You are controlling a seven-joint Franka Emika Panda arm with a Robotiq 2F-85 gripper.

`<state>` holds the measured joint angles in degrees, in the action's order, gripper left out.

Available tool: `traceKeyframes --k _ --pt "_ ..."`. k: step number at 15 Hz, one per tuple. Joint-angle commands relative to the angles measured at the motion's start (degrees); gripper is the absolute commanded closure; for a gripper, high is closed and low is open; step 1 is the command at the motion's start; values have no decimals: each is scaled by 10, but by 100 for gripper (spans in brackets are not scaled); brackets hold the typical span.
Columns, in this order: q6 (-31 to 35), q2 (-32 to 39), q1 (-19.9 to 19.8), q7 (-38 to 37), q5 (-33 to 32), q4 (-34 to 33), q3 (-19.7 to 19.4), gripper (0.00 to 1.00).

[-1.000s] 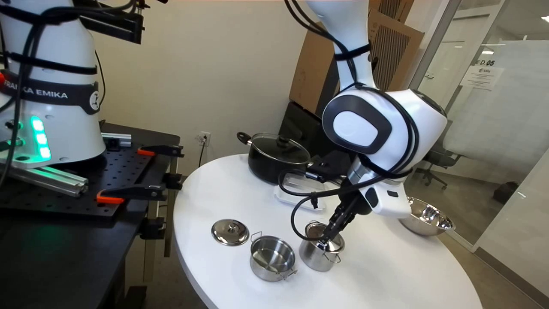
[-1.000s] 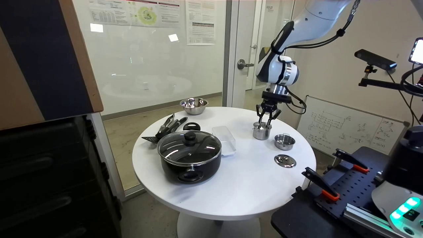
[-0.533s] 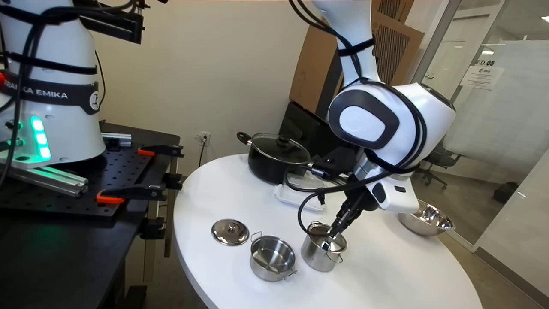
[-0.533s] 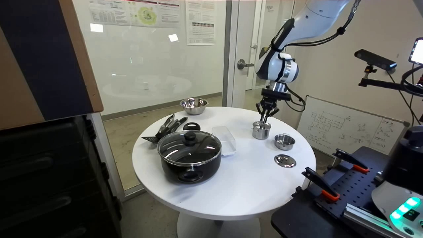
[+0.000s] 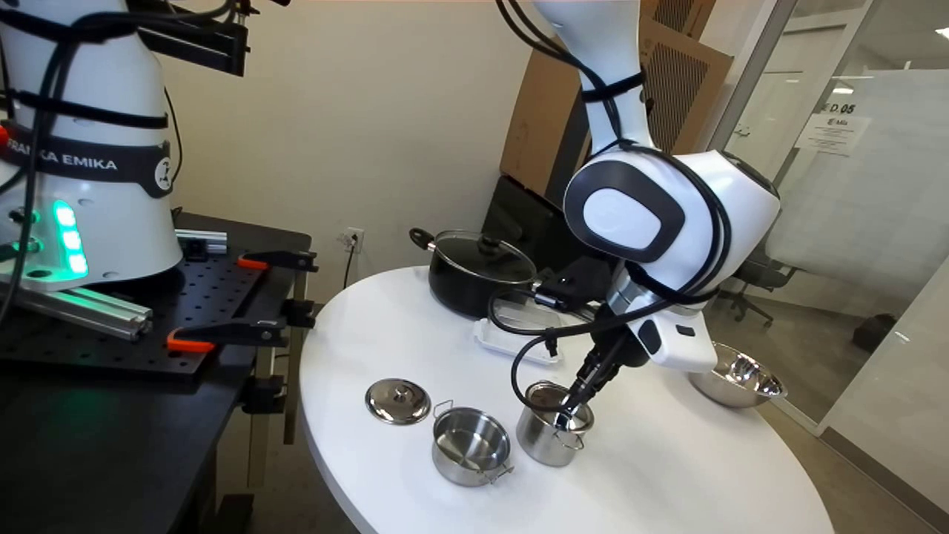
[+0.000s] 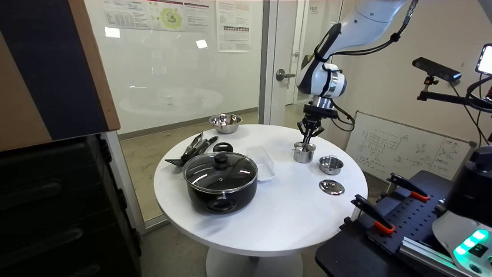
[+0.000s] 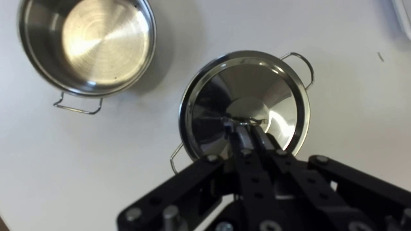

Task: Put the lid on the black pot then remove the lids from the silver pots.

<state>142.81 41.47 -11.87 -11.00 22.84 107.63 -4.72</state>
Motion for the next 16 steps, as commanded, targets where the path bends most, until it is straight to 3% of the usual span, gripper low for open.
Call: traceKeyframes --k 1,9,10,13,14,16 --pt "-7 0 6 -13 -12 -5 -2 60" --pt "-5 -5 10 -7 -15 2 0 4" --pt "-5 -5 10 -7 -16 2 0 5" --pt "-4 -4 12 -8 -19 3 0 21" --pt "-4 -4 13 -8 -19 3 0 38" --pt "-4 -5 13 -7 -19 5 0 50"
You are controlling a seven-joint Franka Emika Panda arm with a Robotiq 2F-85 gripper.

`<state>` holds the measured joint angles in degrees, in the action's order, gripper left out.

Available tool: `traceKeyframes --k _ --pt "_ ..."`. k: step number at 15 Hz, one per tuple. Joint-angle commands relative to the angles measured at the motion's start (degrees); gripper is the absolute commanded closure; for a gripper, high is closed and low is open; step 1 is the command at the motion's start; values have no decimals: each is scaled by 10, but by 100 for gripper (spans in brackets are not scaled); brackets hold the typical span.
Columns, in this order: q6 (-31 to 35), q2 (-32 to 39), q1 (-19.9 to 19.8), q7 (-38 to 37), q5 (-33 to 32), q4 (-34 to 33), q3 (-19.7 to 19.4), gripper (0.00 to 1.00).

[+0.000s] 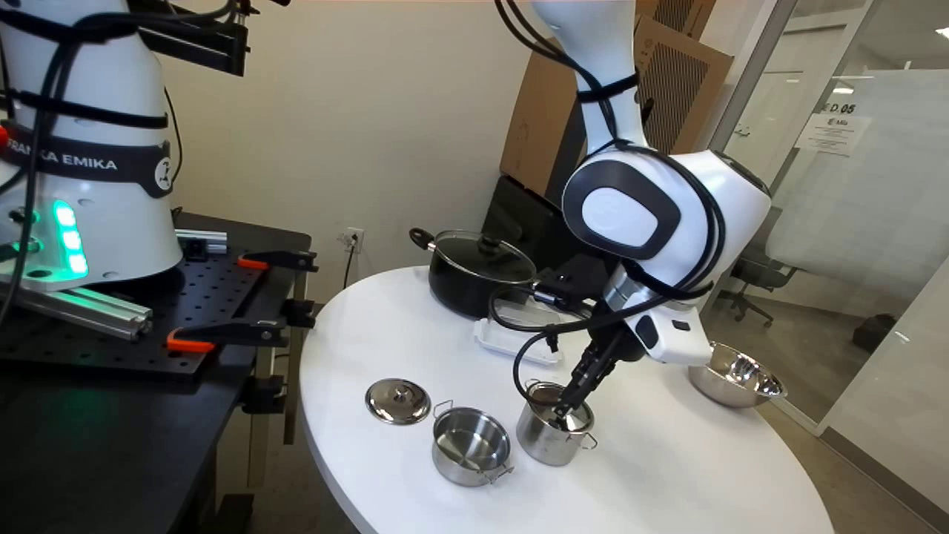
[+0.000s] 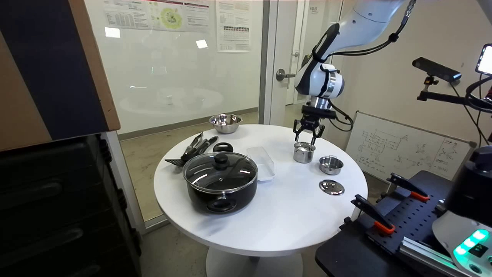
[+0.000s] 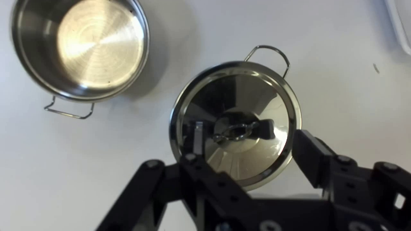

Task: Put the lid on the black pot then remove the lids from the silver pots.

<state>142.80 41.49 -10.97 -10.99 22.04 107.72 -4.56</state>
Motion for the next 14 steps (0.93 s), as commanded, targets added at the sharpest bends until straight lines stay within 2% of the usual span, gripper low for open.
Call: traceKeyframes --k 1,6,14 --pt "-3 -5 4 -7 -12 5 -1 59" --pt "-3 -1 5 -8 -13 5 -2 98" --pt "-4 1 4 -8 -14 4 -4 100"
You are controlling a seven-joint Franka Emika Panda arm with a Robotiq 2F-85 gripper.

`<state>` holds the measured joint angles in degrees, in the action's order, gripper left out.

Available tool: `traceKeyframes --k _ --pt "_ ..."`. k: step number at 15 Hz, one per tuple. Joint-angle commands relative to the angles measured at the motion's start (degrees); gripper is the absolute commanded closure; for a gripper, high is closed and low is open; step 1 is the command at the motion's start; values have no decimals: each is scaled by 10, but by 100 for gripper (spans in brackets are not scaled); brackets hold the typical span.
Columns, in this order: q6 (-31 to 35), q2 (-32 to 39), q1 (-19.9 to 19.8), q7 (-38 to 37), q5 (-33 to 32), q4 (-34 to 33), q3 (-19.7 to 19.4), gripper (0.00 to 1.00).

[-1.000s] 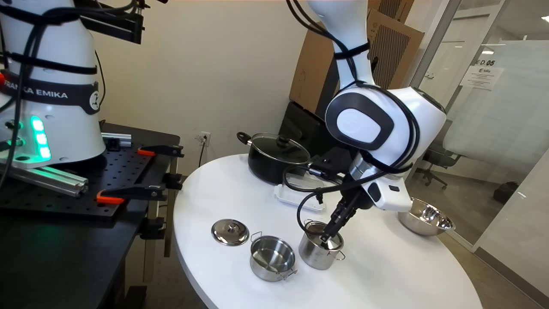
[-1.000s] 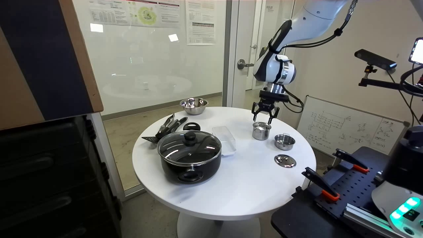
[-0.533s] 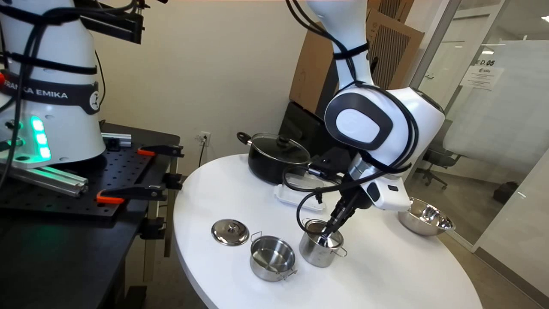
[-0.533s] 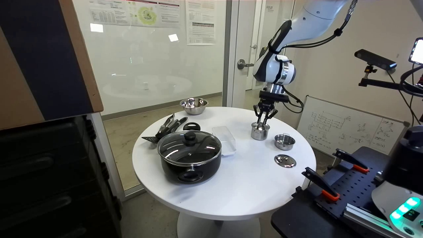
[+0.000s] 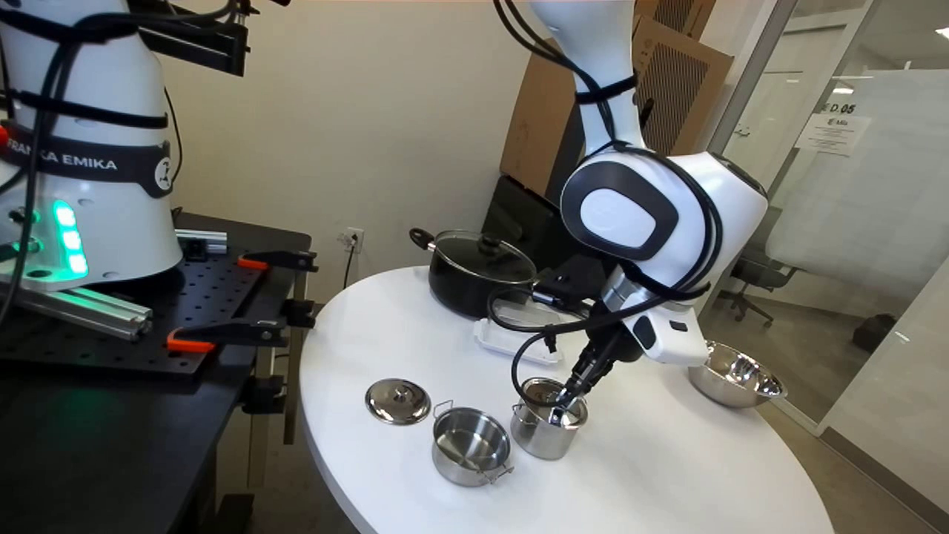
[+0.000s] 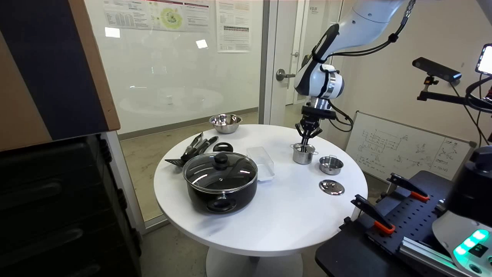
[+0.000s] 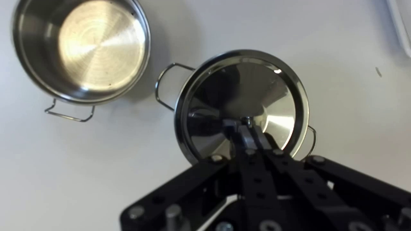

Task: Put the lid on the black pot then remove the lids from the silver pots.

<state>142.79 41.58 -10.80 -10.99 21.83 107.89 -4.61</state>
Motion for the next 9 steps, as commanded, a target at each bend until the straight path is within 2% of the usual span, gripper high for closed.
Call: traceKeyframes --k 1,9 --pt "-4 -2 1 -6 -11 3 -2 100" --pt "-82 -82 -31 59 14 41 29 100"
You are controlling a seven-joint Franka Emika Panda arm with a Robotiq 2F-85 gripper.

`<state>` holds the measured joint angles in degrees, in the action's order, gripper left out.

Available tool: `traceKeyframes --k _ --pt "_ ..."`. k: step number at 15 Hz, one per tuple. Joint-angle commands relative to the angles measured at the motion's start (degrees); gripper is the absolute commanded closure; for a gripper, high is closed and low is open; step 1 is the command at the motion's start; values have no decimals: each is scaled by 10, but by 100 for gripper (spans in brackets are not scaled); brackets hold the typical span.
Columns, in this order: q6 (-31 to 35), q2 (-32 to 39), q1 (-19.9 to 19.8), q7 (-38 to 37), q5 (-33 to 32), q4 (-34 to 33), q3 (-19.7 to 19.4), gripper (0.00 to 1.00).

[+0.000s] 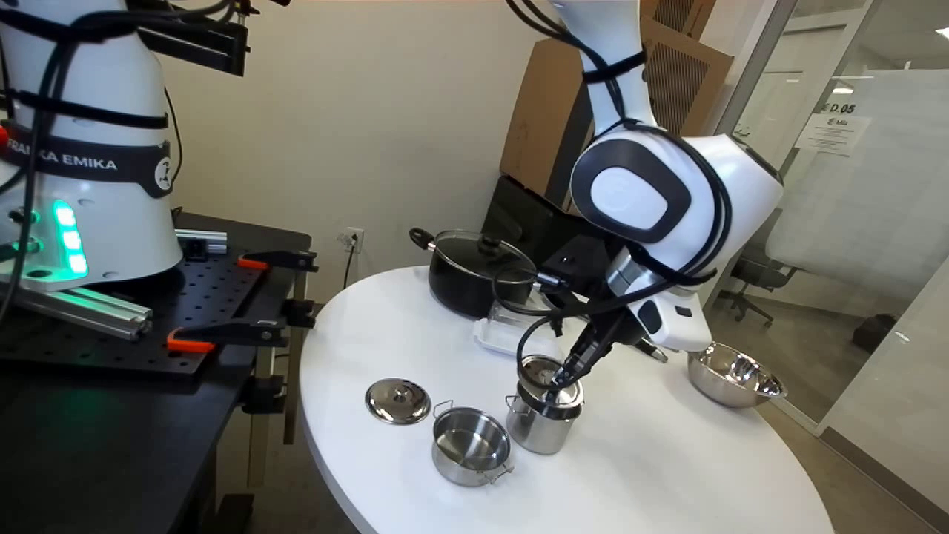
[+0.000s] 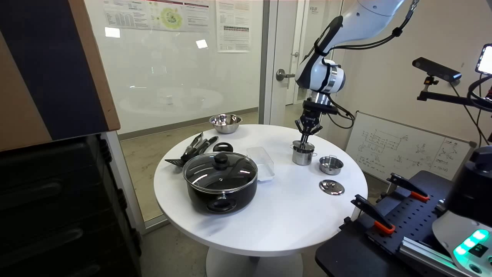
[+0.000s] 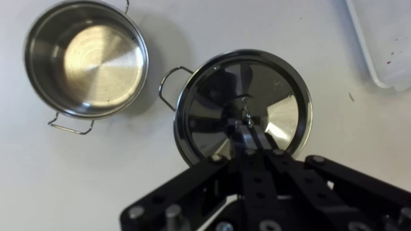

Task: Put the lid on the black pot then remove the lids from the silver pots.

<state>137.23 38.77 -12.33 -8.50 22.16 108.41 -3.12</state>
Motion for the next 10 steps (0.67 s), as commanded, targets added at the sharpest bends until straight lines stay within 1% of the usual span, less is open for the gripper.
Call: traceKeyframes --k 1,3,6,10 --pt "-34 -68 -17 44 12 43 16 100" --pt "-43 -91 -14 62 8 64 17 100" --pt "-37 -112 8 83 -14 111 15 100" --pt "12 -97 45 75 -56 168 7 100"
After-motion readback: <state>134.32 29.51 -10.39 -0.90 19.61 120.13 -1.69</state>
